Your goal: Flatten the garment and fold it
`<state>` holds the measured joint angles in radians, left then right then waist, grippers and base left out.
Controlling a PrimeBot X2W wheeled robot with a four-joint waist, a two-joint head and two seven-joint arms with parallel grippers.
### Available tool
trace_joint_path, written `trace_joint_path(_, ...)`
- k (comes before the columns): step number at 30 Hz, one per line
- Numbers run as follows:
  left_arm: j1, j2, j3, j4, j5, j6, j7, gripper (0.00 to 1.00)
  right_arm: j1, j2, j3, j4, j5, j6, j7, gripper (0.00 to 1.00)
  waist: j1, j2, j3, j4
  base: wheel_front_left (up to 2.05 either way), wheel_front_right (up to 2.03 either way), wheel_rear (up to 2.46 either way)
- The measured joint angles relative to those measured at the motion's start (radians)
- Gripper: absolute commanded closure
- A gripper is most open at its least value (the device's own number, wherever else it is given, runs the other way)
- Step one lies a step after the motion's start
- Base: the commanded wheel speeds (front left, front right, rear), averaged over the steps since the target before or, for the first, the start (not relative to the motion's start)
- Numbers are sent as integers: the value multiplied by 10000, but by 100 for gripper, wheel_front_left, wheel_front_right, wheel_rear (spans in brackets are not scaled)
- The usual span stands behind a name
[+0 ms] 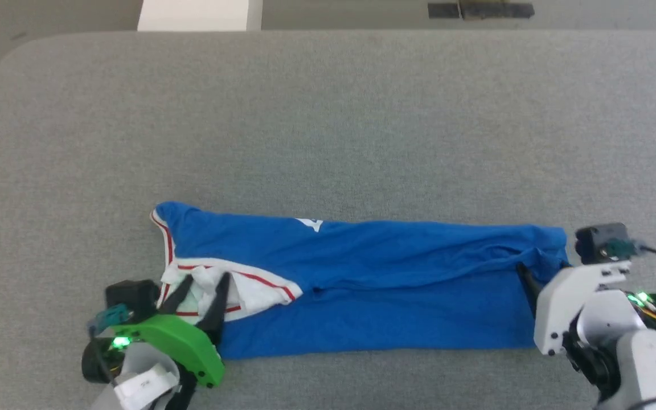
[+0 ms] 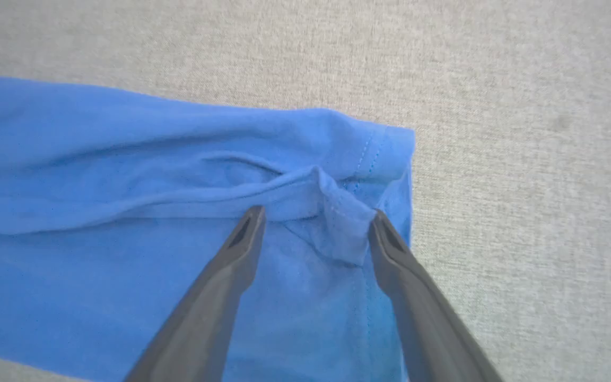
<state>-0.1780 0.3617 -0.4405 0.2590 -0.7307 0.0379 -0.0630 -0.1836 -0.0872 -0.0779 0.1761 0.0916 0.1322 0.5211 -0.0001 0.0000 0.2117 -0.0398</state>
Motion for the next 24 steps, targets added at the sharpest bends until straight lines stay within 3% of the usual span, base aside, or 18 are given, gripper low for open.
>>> trace_joint_path(5, 307, -165, 449, -295, 245, 173, -1551, 0, 762, 165, -343, -761, 291, 0, -1429, 0, 0, 0, -451, 91, 0, 0, 0)
trace_joint_path(11, 498, -669, 1473, -974, 1220, 128, -1914, 0, 1480, 314, -717, -1154, 512, 0, -2978, 0, 0, 0, -953, 250, 0, 0, 0)
trace_joint_path(18, 834, -1712, 3124, -1801, 3024, -539, -1944, 0, 1847, 339, -1258, -1018, 920, 0, -4082, 0, 0, 0, -1371, 445, 0, 0, 0)
trace_joint_path(24, 1054, -2458, 4048, -1726, 3992, -1120, -1950, 0, 1838, 349, -1647, -341, 1160, 0, -4188, 0, 0, 0, -1569, 490, 0, 0, 0)
